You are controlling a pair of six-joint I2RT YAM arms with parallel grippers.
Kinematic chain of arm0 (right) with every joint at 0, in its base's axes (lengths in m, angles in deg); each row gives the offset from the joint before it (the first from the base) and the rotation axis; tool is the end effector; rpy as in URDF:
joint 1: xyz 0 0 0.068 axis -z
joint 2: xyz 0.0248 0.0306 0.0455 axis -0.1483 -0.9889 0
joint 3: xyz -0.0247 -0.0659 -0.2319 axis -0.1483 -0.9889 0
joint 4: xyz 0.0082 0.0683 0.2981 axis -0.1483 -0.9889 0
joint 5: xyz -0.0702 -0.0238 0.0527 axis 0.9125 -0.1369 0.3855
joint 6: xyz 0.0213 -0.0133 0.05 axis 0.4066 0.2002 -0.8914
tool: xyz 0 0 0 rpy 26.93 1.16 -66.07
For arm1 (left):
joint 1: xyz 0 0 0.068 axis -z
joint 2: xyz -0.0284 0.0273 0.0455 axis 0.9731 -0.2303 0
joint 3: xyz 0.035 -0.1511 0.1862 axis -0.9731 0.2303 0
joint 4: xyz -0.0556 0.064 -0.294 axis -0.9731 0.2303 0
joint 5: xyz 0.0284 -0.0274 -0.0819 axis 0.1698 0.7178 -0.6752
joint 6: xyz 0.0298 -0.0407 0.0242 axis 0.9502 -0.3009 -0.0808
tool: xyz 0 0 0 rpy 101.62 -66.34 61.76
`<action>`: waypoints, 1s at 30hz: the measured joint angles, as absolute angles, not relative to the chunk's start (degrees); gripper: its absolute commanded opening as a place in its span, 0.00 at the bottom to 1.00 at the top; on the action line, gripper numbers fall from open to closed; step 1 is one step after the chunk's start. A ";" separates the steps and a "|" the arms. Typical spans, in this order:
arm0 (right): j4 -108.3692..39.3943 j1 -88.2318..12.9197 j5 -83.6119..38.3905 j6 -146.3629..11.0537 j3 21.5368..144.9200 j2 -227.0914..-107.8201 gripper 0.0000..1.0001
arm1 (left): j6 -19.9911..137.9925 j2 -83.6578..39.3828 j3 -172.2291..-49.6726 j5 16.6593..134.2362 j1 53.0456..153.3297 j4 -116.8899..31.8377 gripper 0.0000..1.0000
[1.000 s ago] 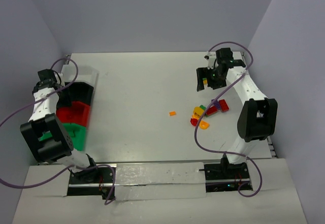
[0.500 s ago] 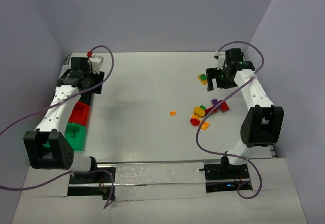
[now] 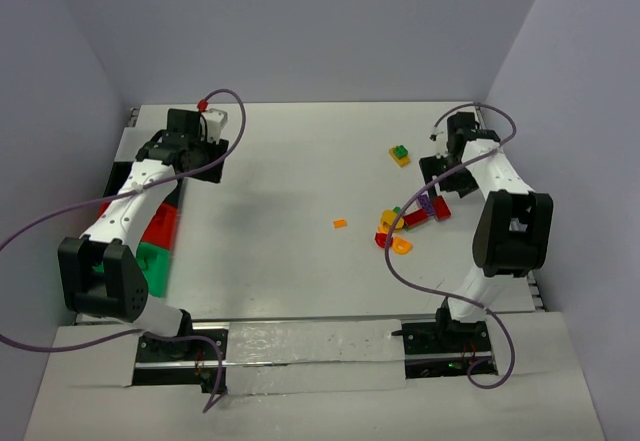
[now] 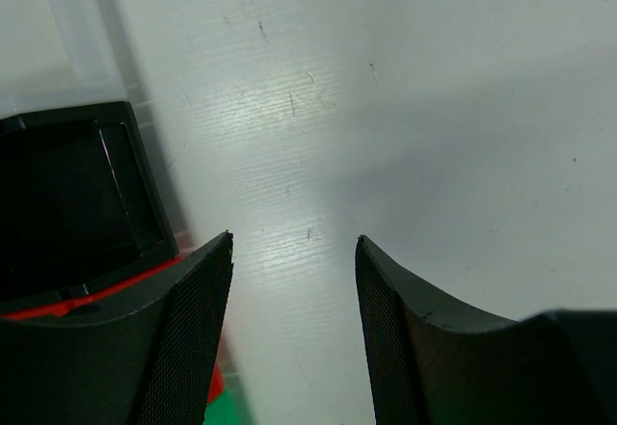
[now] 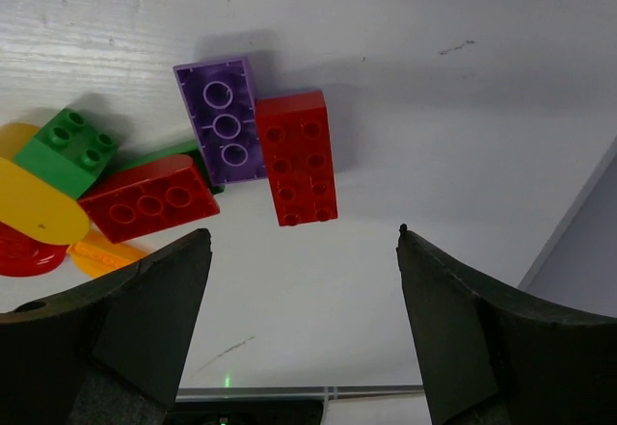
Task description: Sort the legos into containers by color
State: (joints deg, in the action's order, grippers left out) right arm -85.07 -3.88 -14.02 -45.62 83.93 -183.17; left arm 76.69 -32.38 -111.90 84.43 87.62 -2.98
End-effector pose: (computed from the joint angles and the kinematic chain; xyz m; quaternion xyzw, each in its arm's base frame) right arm 0.3761 -0.0313 0.1915 -0.0896 0.9831 -0.0356 0.1558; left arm 0.3662 -0.0703 0.2541 0.1371 0.9295 -0.0085 0.3422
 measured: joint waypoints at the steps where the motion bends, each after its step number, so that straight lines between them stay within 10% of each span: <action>1: -85.07 -3.88 -13.89 -45.48 83.93 -184.16 0.82 | 76.63 -32.38 -111.90 84.54 87.61 -3.09 0.61; 21: -82.89 -3.86 -11.44 -44.33 83.19 -193.75 0.55 | 75.62 -33.12 -111.90 84.79 87.63 -3.87 0.60; 30: -82.90 -3.68 -11.63 -43.23 83.18 -193.92 0.11 | 75.53 -33.12 -111.90 84.79 87.63 -3.93 0.60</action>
State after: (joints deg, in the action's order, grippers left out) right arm -82.90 -3.68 -11.63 -43.23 83.18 -193.92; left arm 75.53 -33.12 -111.90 84.79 87.63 -3.93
